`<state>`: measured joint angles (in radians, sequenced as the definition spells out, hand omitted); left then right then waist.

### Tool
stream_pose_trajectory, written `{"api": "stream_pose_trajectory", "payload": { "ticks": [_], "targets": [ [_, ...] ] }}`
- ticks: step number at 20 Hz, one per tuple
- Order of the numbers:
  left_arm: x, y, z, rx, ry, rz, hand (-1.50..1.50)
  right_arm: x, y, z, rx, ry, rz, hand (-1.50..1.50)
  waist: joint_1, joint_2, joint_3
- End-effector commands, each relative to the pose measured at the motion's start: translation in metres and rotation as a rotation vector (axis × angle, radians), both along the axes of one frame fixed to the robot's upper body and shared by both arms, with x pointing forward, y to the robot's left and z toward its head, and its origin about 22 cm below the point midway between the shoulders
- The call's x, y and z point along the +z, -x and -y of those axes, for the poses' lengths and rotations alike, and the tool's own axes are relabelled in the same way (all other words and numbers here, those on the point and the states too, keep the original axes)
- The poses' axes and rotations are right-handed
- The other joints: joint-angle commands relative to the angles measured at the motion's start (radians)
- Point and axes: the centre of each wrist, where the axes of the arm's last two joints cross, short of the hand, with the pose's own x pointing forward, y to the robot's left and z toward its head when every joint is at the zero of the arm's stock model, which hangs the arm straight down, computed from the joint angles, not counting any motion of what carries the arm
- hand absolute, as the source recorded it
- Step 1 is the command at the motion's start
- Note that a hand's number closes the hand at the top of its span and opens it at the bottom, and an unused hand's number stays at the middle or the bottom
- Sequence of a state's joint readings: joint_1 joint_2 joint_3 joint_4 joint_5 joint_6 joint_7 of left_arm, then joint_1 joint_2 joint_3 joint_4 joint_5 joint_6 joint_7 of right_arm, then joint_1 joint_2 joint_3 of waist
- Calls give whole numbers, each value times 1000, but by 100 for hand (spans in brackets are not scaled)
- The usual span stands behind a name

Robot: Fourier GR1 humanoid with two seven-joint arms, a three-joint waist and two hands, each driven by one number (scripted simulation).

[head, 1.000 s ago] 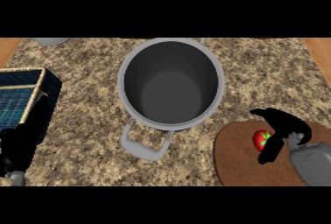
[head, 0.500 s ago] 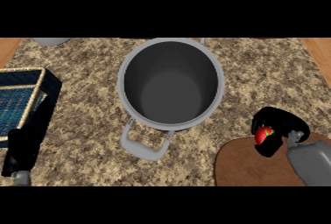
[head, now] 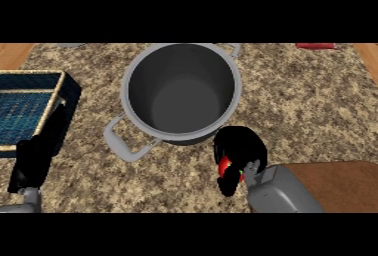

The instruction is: Pick the tomato from the cutting board and place it in the pot

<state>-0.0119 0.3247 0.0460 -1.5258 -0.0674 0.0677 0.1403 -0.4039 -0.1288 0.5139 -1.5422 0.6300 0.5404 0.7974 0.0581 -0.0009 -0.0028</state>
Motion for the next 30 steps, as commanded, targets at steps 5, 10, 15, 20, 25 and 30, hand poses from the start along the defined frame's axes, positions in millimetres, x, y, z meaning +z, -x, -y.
{"api": "stream_pose_trajectory", "payload": {
  "ticks": [5,10,15,20,25,30],
  "targets": [
    [-1,-5,12,-51,8,-8,0,21,58,-112,95,61,319,150,33,-3,0],
    [0,-7,8,-27,12,-27,0,67,70,-132,17,6,654,150,18,-16,0],
    [-2,-5,-1,-26,-7,-14,0,102,68,-146,-82,-35,875,150,8,-12,-1],
    [-2,-3,1,-8,8,-12,0,129,62,-147,-180,-178,890,150,0,-8,1],
    [-8,0,-8,0,8,-8,0,132,50,-151,-219,-242,920,150,-15,-2,1],
    [9,-14,-5,16,-12,6,0,162,24,-151,-232,-292,954,150,-35,2,2]
  ]
}}
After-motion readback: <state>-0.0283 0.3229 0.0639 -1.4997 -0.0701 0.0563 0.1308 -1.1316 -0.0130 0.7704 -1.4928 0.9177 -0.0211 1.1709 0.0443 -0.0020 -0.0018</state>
